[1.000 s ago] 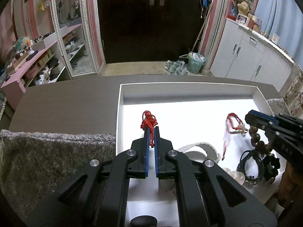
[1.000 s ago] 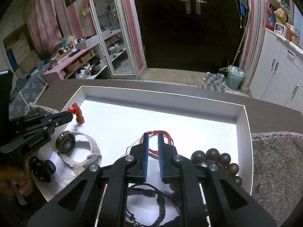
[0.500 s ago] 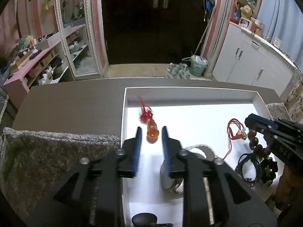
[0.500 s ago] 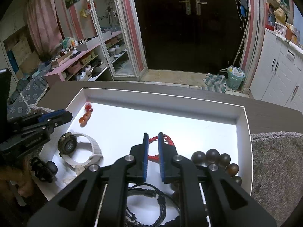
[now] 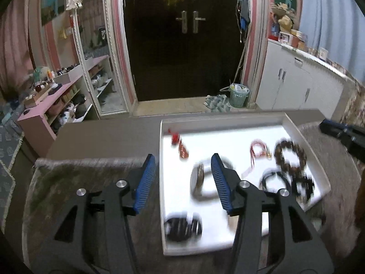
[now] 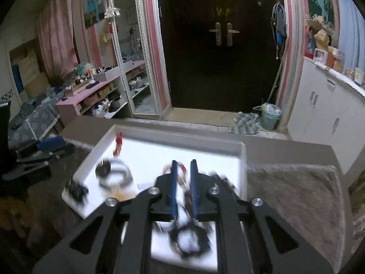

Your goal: Organize jewelry

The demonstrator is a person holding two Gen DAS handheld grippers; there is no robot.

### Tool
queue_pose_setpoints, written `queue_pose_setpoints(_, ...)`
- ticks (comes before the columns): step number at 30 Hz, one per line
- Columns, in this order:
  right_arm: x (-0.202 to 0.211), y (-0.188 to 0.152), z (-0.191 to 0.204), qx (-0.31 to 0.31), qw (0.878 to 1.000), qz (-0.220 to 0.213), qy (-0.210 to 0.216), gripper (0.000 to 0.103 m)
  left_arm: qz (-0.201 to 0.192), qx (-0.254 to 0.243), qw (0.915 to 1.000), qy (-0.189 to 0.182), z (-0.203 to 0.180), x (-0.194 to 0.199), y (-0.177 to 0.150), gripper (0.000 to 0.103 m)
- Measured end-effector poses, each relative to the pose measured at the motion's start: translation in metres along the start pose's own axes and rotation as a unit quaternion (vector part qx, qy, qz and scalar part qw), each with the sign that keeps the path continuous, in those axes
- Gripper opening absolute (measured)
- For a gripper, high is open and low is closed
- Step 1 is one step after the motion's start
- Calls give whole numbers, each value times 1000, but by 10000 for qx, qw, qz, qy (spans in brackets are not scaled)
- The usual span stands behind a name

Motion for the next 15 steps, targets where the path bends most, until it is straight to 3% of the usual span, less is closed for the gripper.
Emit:
queue_pose_setpoints(1,15,-15,-3,36,10000,7,-27,30,21,0,10000,-16,2,6,-9,50)
queue_pose_setpoints(8,62,-99,-27,-162,9998,96,79,31,255,-44,9991,-322,-2,30,-96,52)
queue_pose_setpoints(15,51,-139,-30,-420,9983,332,239,32,429,-106,9979,-468,-23,10,-124,55)
Point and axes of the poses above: each gripper's, at about its wrist camera, not at the fingertips, and x roughly against the way its jaws point, z to its left, y to its top, the point moved 10 cm from there along -x, roughly the way its jaws point, and after that the axes turned 6 degrees about y, right-handed, at the moved point
